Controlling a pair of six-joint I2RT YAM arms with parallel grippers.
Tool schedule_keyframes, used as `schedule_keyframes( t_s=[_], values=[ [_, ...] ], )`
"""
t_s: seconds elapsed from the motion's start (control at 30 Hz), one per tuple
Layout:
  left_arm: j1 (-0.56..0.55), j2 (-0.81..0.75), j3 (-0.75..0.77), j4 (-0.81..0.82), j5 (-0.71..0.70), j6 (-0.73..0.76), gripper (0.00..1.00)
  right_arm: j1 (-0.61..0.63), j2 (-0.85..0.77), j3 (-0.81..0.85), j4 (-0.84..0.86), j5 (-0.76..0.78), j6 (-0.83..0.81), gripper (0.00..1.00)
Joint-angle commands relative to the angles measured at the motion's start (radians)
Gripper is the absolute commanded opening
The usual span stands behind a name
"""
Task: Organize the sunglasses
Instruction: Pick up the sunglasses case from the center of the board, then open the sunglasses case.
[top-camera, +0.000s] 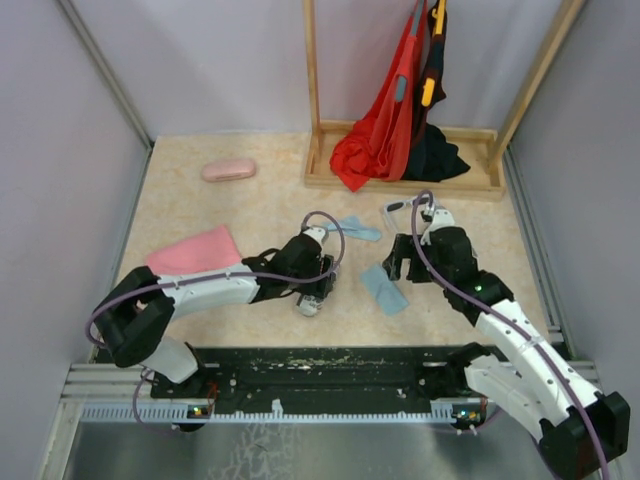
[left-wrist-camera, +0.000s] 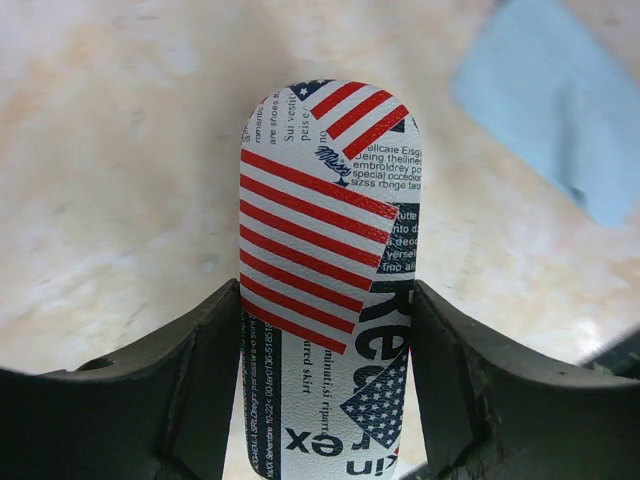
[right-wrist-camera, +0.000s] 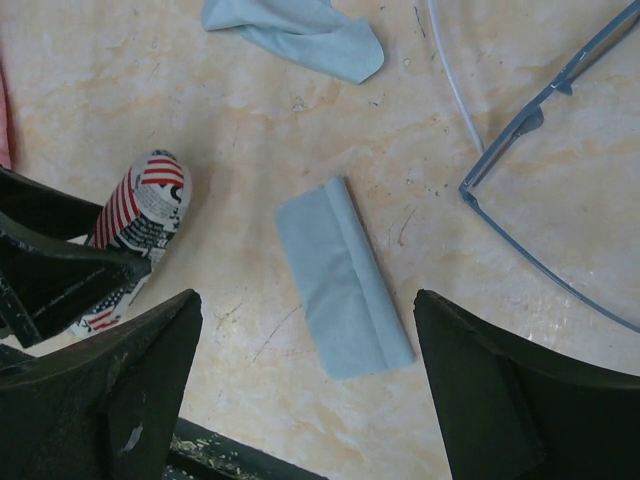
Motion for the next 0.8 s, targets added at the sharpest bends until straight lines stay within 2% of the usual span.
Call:
schedule_keyframes(
  t_s=[0.0, 0.13, 0.4, 0.77],
  values=[
    [0.005, -0.096, -0.066, 0.244, 0.276, 0.028, 0.01, 0.01, -0.077, 0.005, -0.005, 0.044, 0.027, 0.88],
    [0.005, -0.189, -0.119, 0.345, 0.378, 0.054, 0.01, 0.01, -0.146, -0.018, 0.03, 0.002, 0.043, 0.88],
    [0.005, -0.343, -0.2, 0.463, 0.423, 0.07, 0.01, 0.01, -0.253, -0.096, 0.235, -0.219, 0.087, 0.89],
    [0.005, -0.485, -0.28, 0.64, 0.497, 0.028, 0.01, 0.01, -0.279, -0.143, 0.467, -0.486, 0.112, 0.9]
  ],
)
